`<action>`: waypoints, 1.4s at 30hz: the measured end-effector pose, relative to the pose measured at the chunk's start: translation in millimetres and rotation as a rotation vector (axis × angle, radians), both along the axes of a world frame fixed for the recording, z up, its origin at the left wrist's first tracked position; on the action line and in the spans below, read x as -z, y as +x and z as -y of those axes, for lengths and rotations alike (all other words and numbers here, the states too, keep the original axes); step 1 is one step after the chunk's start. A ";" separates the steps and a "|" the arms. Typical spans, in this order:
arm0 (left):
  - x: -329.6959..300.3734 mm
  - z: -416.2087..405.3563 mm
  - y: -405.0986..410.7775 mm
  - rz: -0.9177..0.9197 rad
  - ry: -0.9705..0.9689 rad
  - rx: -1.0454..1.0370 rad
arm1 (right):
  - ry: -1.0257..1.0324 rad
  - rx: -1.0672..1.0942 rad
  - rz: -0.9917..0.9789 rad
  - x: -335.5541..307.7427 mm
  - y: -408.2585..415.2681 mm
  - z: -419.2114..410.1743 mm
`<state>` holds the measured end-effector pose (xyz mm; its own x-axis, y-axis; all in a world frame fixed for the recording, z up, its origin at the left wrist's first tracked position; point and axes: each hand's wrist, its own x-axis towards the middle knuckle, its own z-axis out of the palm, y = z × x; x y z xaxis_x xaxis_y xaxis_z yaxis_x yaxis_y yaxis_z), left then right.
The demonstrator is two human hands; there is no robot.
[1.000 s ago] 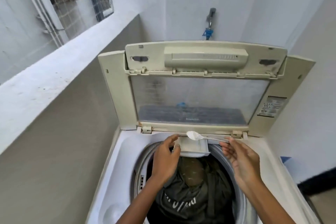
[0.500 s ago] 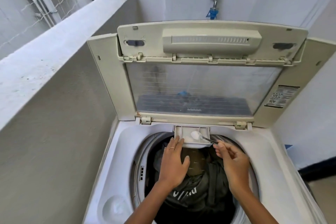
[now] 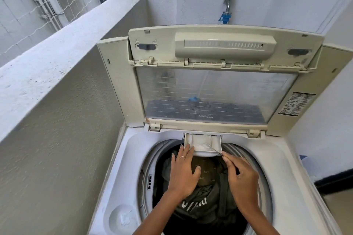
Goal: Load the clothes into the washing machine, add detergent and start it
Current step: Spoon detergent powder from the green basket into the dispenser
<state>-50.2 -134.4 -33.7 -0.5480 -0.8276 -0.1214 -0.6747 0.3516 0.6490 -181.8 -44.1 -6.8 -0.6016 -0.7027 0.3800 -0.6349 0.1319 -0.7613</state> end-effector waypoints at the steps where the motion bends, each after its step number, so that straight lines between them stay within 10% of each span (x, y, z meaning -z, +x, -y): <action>1: -0.3 -0.2 0.1 0.005 -0.003 0.002 | 0.006 -0.007 -0.012 0.7 0.2 -0.8; 10: -2.4 0.0 0.0 0.019 0.007 0.016 | -0.056 0.132 0.100 -1.7 4.3 -4.1; 21: -15.9 -10.2 11.8 -0.079 -0.006 -0.076 | -0.236 0.404 1.281 -16.4 18.4 -2.0; 42: -162.8 -95.6 190.2 -0.481 -0.609 -0.785 | -0.046 -0.617 1.485 -223.9 170.2 4.2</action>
